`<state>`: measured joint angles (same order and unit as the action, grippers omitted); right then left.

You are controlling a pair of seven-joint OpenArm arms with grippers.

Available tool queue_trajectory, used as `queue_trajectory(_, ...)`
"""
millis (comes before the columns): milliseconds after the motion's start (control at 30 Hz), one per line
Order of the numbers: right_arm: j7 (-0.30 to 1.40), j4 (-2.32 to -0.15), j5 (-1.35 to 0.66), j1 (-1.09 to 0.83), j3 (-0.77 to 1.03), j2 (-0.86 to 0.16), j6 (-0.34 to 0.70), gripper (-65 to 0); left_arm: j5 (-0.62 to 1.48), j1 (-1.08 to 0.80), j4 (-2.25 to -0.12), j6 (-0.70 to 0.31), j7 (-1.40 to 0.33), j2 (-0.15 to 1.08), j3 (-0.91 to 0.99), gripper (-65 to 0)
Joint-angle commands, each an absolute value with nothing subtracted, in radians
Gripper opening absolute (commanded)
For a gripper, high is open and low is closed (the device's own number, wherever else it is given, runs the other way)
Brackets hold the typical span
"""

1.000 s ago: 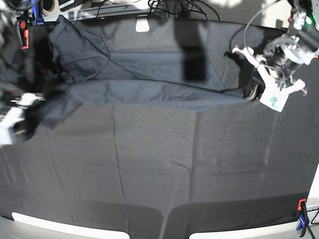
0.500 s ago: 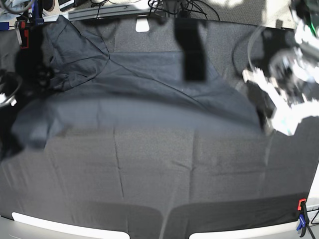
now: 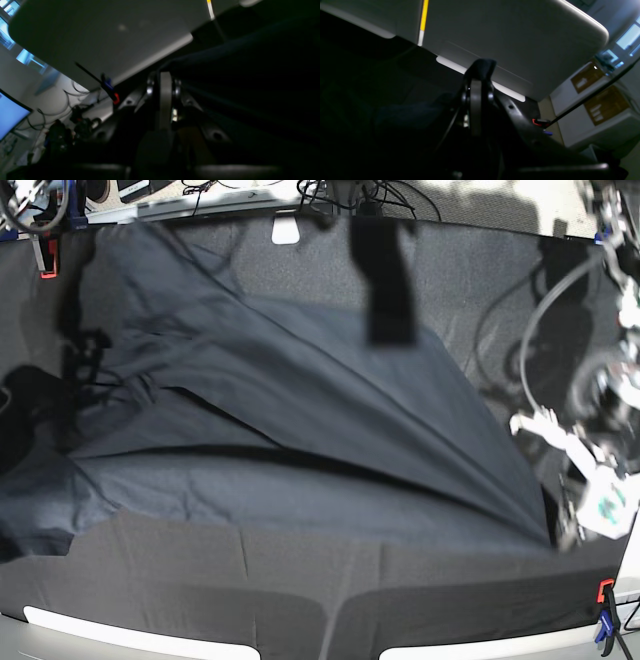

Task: Layout the t-shirt on the table in an organized manner, then fold the t-shirt properly
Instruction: 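Lift the shirt high with both grippers, holding it spread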

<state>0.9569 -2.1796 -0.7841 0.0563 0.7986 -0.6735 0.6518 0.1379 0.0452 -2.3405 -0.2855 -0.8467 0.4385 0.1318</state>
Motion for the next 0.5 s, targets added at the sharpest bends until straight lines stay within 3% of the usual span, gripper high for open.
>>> queue_trajectory(0,0.909,-2.189,-0.791,0.086,0.805,-0.698,0.658,-65.0,0.131,0.081,-2.356,-0.271,-0.822,0.45,0.138,-65.0)
queue_trajectory(467,0.878,-2.186,-0.793,0.322,0.805,-0.698,0.658,-65.0,0.131,0.277,-2.356,-0.272,-0.783,0.45,0.138,-65.0)
